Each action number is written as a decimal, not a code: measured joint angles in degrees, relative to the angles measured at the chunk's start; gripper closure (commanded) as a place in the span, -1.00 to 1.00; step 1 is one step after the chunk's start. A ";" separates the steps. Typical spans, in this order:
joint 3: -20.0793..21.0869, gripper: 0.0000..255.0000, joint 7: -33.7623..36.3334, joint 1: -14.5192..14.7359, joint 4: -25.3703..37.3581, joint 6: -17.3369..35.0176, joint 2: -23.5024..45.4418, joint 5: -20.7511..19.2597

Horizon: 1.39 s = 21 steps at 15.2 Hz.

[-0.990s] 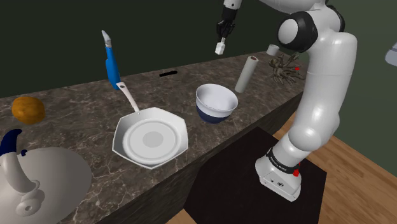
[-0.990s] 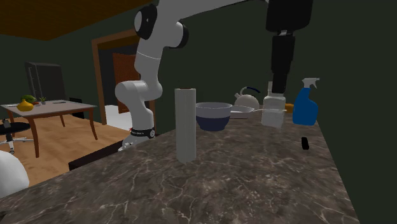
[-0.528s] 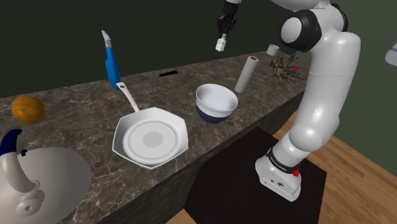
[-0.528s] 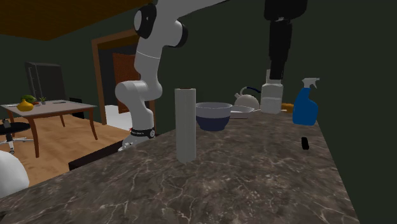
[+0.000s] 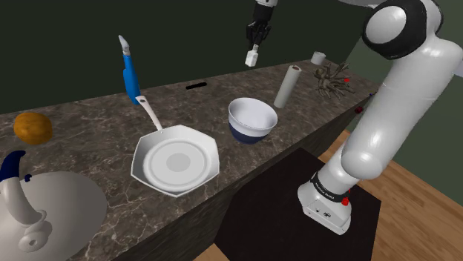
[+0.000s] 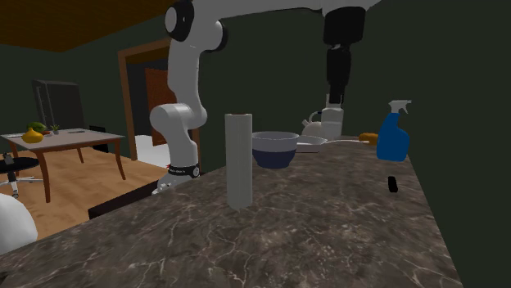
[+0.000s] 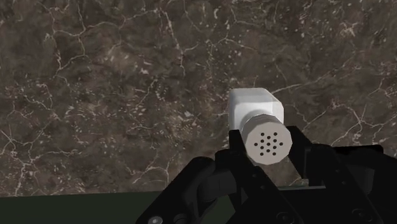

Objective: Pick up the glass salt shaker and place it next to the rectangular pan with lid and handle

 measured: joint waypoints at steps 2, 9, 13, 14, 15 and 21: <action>1.09 1.00 2.83 1.80 -4.44 0.93 -3.66 -1.02; 5.39 1.00 11.91 6.39 -15.46 3.39 -12.47 -2.77; 8.38 1.00 17.40 8.83 -19.81 3.99 -16.27 -2.96; 9.12 1.00 18.69 9.39 -20.84 4.53 -16.77 -2.90; 10.02 1.00 20.24 10.05 -21.65 4.36 -17.73 -2.85; 14.87 1.00 28.32 13.47 -25.75 5.50 -20.75 -2.02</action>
